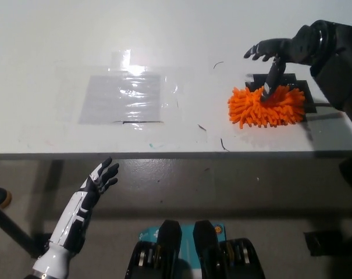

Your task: The robot uses it right hand to pick up an extended orange duster kept in the middle of the desk and presses its handle against the desk to collapse it

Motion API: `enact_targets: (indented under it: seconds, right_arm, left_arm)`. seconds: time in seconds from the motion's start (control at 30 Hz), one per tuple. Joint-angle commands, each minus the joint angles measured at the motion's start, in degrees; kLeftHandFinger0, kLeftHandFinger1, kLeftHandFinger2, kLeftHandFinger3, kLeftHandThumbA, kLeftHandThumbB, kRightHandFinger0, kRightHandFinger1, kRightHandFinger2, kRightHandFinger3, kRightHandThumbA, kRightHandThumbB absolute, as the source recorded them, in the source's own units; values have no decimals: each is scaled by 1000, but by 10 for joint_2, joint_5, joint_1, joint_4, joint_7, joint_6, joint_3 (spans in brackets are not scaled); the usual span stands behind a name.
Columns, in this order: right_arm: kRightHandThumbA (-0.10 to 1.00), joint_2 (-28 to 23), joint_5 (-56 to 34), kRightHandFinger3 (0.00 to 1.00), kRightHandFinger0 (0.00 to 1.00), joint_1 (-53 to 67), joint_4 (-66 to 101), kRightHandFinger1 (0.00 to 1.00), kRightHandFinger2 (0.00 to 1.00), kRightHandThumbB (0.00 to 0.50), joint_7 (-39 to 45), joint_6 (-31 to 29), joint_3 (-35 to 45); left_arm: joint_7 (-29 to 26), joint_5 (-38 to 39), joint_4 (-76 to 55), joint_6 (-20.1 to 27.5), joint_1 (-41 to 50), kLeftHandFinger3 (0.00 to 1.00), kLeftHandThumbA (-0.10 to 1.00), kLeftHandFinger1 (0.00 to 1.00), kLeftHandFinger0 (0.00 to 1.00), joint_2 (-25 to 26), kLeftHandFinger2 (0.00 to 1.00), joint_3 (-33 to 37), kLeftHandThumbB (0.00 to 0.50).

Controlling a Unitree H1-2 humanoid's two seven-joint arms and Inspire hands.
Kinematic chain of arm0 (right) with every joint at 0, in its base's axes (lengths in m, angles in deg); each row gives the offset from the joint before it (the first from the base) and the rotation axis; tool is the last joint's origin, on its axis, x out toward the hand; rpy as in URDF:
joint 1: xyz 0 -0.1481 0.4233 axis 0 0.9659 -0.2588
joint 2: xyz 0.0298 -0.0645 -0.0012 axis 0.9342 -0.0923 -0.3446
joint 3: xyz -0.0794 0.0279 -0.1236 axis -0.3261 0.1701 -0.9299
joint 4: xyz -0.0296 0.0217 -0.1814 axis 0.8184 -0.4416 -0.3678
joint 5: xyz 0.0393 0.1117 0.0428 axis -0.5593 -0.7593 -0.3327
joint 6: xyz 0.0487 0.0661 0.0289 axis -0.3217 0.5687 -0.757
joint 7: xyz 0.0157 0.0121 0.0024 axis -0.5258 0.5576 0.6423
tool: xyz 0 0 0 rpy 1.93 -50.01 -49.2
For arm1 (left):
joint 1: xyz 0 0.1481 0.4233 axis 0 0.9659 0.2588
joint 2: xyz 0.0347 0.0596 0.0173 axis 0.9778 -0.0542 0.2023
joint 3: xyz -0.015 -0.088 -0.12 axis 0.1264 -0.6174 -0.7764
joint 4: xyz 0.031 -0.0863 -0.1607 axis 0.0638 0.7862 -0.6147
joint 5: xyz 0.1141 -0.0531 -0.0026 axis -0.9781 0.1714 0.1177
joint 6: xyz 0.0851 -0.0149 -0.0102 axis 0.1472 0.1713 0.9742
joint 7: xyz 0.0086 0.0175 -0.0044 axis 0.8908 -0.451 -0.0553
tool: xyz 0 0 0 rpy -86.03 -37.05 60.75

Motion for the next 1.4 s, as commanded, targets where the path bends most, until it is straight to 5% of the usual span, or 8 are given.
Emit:
enact_targets:
  seconds: [0.0,0.87,1.0,1.07,1.1,1.2,1.27,1.37]
  right_arm:
    - [1000,8,17,1000,1000,-37,-17,1000,1000,430,-26,-20,0]
    - [1000,14,94,1000,1000,-45,-111,1000,1000,344,47,-96,-97]
    - [548,17,96,1000,1000,-38,-109,1000,1000,366,-18,-71,-95]
    - [145,19,86,1000,741,-24,-102,816,904,312,-107,-73,-76]
    - [-74,17,81,961,944,-18,-98,1000,1000,253,-147,-87,-66]
    - [-100,12,80,539,14,4,-84,73,231,202,-269,-135,-50]
    - [-100,12,78,313,0,10,-79,8,172,190,-308,-147,-43]
    - [-100,13,77,729,10,14,-77,424,833,166,-357,-168,-36]
  left_arm:
    - [1,2,-13,4,9,1000,1000,1000,1000,1,1000,-5,178]
    - [-4,3,-9,5,0,1000,1000,1000,1000,-3,1000,-12,183]
    - [-4,0,-7,5,-1,1000,1000,1000,1000,-3,1000,-12,176]
    - [-4,2,-7,4,-3,1000,1000,1000,1000,-3,1000,-13,155]
    - [-4,2,-6,5,-3,1000,1000,1000,1000,-3,1000,-13,148]
    - [-3,3,-6,5,0,1000,1000,1000,1000,-3,1000,-13,166]
    - [-4,2,-5,4,-1,1000,1000,1000,1000,-3,1000,-13,159]
    - [-2,0,-3,8,-6,1000,1000,1000,1000,-2,1000,-12,141]
